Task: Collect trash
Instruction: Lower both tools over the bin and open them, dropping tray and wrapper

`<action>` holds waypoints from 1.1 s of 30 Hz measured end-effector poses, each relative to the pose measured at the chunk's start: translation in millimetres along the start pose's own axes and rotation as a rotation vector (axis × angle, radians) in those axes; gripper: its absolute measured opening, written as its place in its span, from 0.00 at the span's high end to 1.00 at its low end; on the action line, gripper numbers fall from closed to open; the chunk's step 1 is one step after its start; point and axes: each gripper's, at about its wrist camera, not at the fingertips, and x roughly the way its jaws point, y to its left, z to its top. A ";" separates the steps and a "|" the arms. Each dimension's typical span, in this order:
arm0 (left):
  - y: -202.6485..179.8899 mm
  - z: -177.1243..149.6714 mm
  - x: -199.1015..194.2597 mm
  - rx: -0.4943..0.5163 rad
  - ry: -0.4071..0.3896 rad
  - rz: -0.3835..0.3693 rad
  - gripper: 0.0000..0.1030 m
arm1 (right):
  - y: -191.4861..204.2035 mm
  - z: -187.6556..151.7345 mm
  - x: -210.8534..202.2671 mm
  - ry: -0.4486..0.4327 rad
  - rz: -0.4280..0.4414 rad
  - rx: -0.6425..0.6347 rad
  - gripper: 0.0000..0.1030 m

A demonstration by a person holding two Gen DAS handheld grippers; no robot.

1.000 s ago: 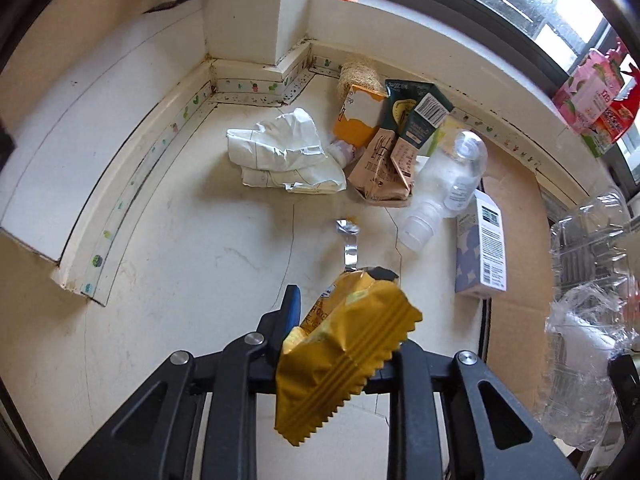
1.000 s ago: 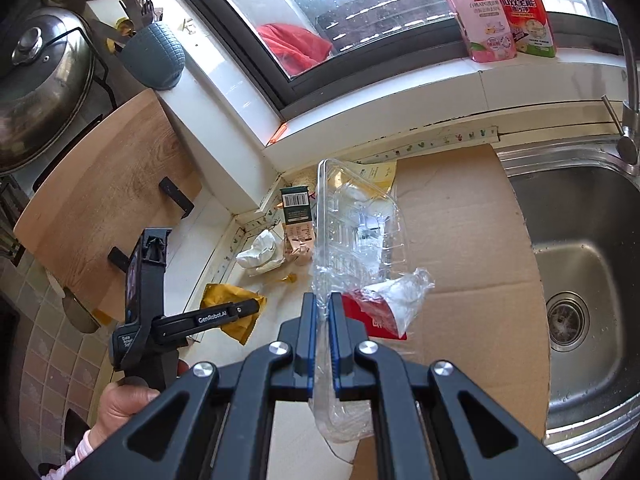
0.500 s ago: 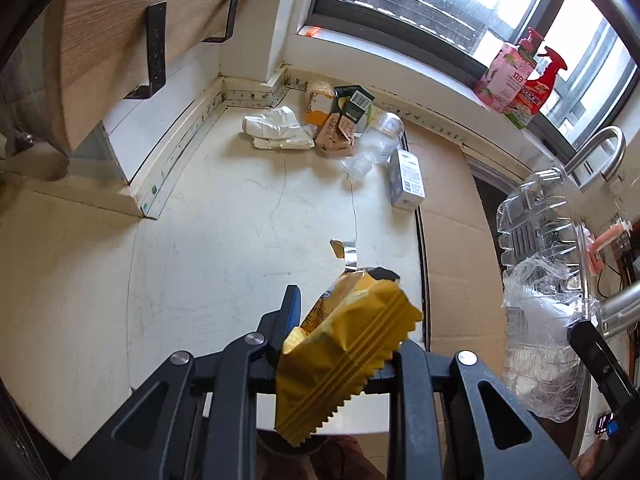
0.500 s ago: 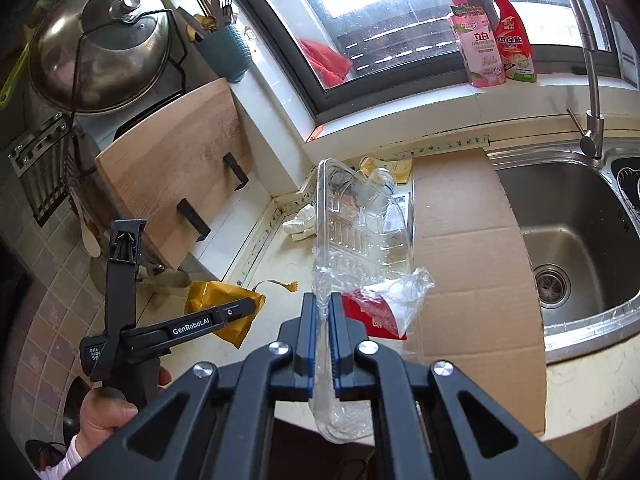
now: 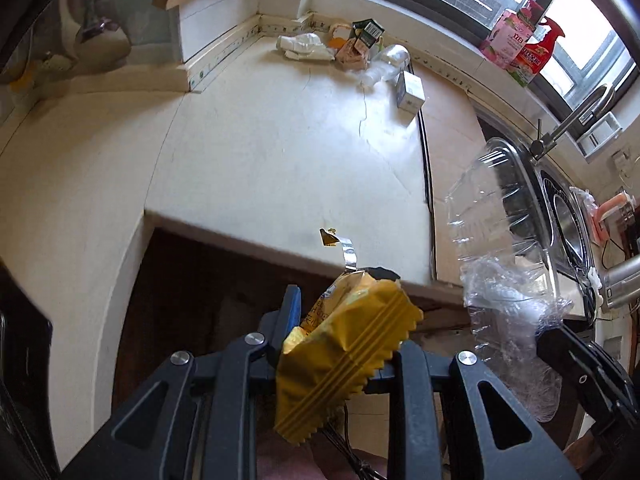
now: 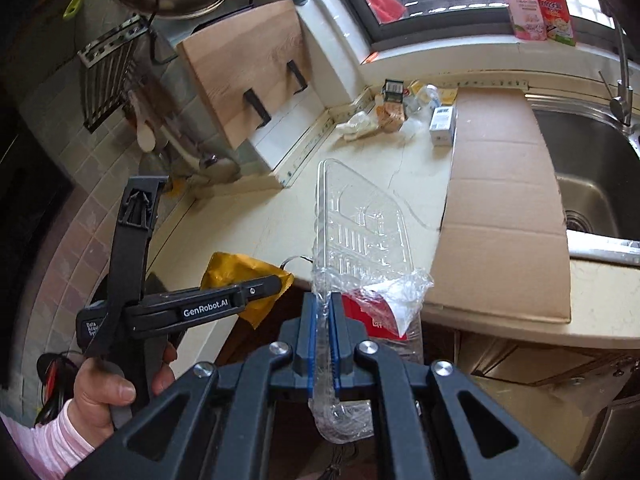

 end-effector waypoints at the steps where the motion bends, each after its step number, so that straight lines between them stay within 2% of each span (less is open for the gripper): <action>1: -0.2 -11.2 0.9 -0.009 0.009 0.009 0.80 | -0.3 -9.3 -0.9 0.023 0.014 -0.017 0.94; 4: -2.1 -45.4 8.5 -0.036 0.045 0.035 0.80 | -4.8 -34.3 -1.9 0.075 0.031 -0.049 0.94; 8: -2.6 -82.9 19.4 -0.083 0.080 0.041 0.80 | -29.1 -57.9 5.2 0.157 0.083 0.015 0.94; 14: 1.9 -123.8 48.4 -0.124 0.130 0.070 0.80 | -49.4 -89.6 31.1 0.270 0.102 -0.001 0.94; 18: 11.8 -141.8 81.8 -0.147 0.181 0.095 0.79 | -65.1 -112.2 65.0 0.351 0.113 0.031 0.94; 25: 35.3 -167.3 182.9 -0.171 0.326 0.118 0.79 | -108.4 -154.0 154.3 0.500 0.113 0.157 0.94; 33: 74.3 -200.6 308.1 -0.260 0.480 0.114 0.77 | -171.4 -214.2 266.3 0.679 0.023 0.308 0.94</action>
